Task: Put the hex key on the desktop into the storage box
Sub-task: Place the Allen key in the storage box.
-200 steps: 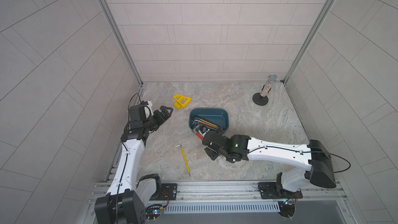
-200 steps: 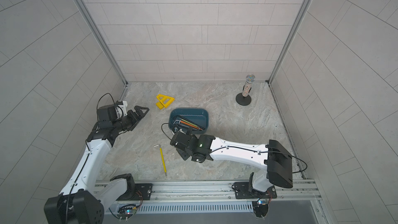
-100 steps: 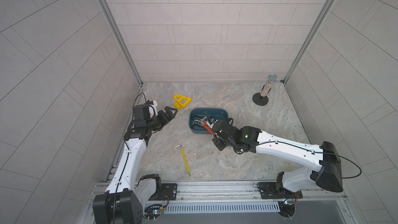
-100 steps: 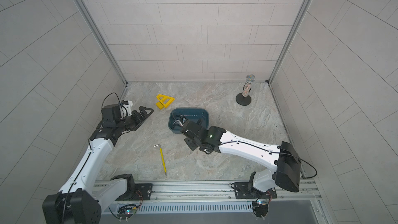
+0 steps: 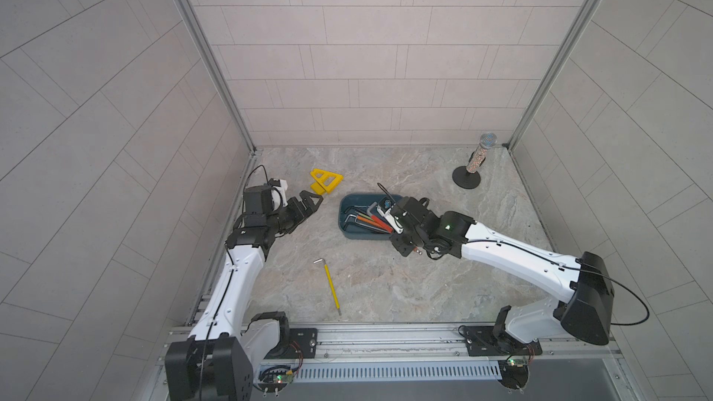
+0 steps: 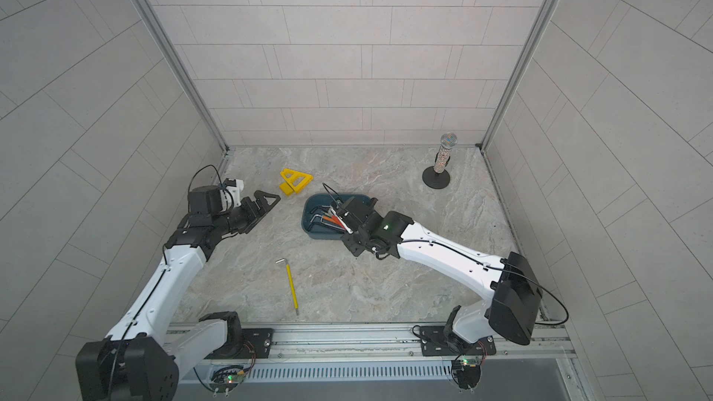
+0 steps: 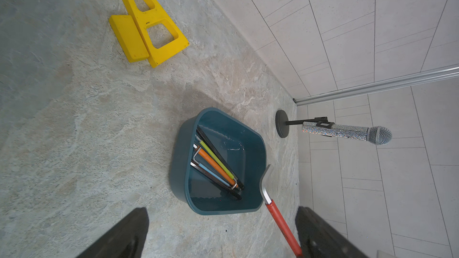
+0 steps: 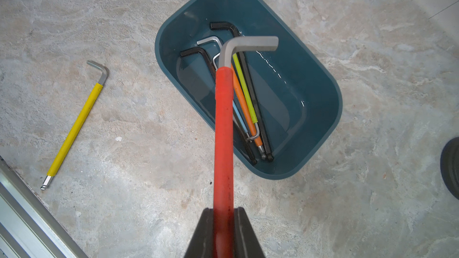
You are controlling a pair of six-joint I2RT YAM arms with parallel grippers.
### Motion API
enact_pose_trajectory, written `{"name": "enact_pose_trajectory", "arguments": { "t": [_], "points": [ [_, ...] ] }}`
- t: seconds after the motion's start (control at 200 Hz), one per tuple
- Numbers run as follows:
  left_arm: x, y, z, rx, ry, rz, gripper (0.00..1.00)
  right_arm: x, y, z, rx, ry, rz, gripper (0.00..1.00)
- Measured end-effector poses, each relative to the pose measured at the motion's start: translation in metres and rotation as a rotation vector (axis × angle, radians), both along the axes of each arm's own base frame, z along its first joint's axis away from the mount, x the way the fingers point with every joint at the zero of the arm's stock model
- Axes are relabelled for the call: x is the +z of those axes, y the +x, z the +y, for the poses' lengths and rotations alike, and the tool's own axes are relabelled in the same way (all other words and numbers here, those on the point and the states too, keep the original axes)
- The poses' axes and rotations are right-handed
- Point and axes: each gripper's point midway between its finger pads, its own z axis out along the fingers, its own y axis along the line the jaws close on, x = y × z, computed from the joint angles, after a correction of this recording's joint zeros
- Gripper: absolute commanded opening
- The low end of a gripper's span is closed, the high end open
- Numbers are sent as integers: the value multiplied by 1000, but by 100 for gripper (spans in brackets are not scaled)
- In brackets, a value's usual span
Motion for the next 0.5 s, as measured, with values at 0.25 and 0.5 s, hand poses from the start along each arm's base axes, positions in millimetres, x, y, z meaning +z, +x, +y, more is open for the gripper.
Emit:
{"name": "enact_pose_trajectory", "arguments": {
  "t": [0.25,0.5],
  "points": [
    [0,5,-5,-6,-19,-3,100,-9,22,4,38,-4,30,0],
    [6,9,-5,1,-32,-24,100,-32,49,12,77,-6,86,0]
  ]
}}
